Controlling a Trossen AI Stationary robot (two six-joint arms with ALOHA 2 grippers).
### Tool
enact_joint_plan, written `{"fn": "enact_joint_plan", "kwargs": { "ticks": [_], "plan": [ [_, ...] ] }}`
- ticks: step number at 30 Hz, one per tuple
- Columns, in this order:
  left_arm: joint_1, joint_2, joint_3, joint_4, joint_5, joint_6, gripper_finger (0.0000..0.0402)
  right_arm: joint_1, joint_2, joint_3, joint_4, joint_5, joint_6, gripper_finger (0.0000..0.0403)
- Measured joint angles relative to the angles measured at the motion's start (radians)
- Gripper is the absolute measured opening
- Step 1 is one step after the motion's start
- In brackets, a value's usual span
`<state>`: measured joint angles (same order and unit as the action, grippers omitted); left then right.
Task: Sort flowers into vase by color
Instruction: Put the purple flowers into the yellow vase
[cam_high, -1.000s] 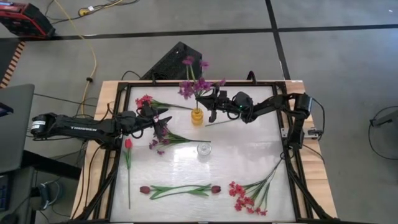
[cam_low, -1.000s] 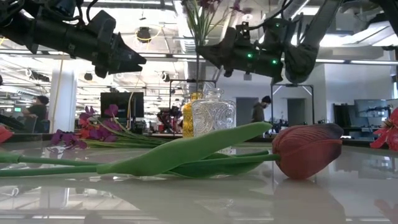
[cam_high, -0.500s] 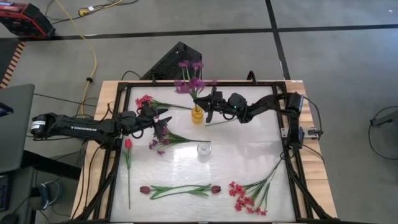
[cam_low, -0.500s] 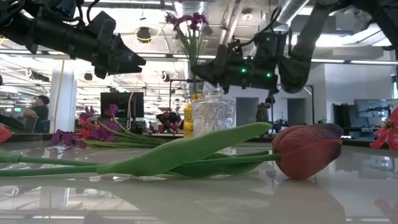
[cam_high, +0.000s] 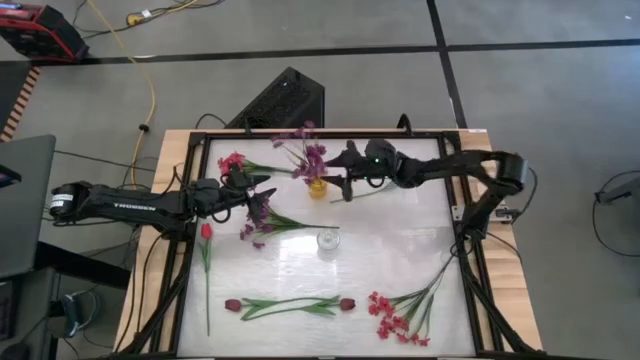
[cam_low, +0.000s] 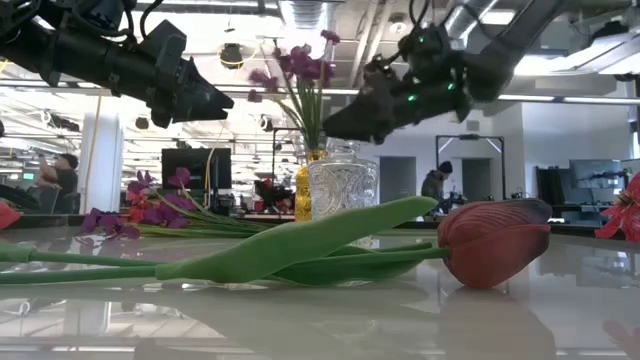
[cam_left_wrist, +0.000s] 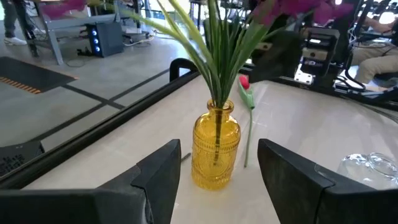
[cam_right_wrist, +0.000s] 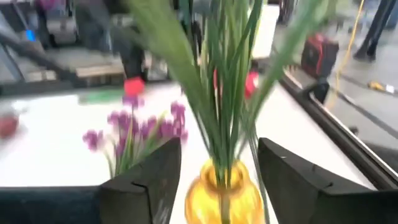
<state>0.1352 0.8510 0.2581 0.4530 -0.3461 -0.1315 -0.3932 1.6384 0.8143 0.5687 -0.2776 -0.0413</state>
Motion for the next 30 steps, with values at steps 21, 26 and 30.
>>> {"fn": "enact_joint_plan", "kwargs": {
  "ticks": [21, 26, 30],
  "plan": [
    [-0.012, 0.000, 0.001, -0.072, 0.301, 0.043, 0.0203, 0.240, -0.237, 0.000, -0.587, 0.016, -0.072, 0.0250],
    [-0.088, 0.028, 0.001, -0.078, 0.301, 0.090, 0.0203, 0.307, -0.188, 0.000, -0.530, 0.018, -0.026, 0.0250],
    [-0.147, 0.109, 0.021, -0.046, 0.261, 0.097, 0.0203, 0.332, -0.163, 0.002, -0.465, 0.019, 0.044, 0.0250]
  ]
}}
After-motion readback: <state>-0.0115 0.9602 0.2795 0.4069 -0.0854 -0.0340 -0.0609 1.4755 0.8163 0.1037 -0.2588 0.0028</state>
